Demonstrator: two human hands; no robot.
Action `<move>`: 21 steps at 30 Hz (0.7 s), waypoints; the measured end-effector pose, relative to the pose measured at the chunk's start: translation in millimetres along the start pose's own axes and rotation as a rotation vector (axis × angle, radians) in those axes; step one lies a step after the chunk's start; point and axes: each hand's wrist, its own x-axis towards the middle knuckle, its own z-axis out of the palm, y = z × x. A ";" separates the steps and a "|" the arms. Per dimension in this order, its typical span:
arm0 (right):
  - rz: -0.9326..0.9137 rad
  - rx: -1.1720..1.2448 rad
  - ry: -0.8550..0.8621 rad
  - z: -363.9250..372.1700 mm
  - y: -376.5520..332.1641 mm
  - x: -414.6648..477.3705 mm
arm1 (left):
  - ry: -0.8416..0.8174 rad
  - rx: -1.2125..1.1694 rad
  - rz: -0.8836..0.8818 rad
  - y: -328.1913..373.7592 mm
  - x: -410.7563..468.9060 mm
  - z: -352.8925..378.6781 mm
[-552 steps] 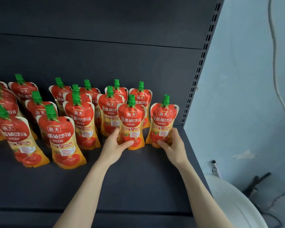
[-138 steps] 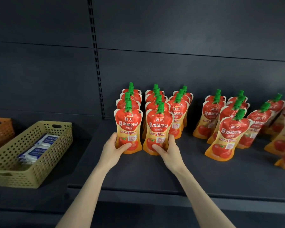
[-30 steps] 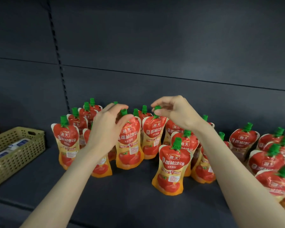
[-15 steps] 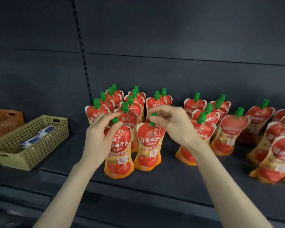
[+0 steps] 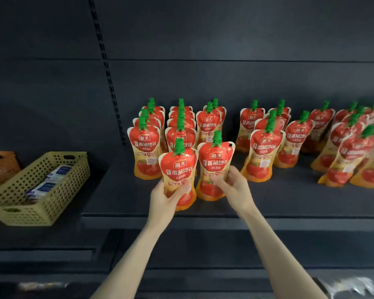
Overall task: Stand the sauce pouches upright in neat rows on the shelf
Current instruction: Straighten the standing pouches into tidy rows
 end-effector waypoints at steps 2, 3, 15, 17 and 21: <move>-0.022 0.002 0.002 5.8 2.6 1.6 | 0.002 -0.006 0.010 2.3 2.6 -6.9; -0.036 0.006 0.000 10.2 2.6 3.2 | 0.014 -0.009 0.004 4.6 5.3 -12.6; -0.029 -0.111 -0.107 76.1 23.5 15.5 | -0.133 0.105 -0.137 -3.7 38.1 -82.9; -0.014 -0.173 -0.116 76.5 27.4 14.9 | -0.104 0.139 -0.123 -12.0 38.4 -86.8; -0.008 -0.212 -0.074 80.1 22.8 15.1 | -0.056 0.198 -0.077 -20.8 51.3 -96.9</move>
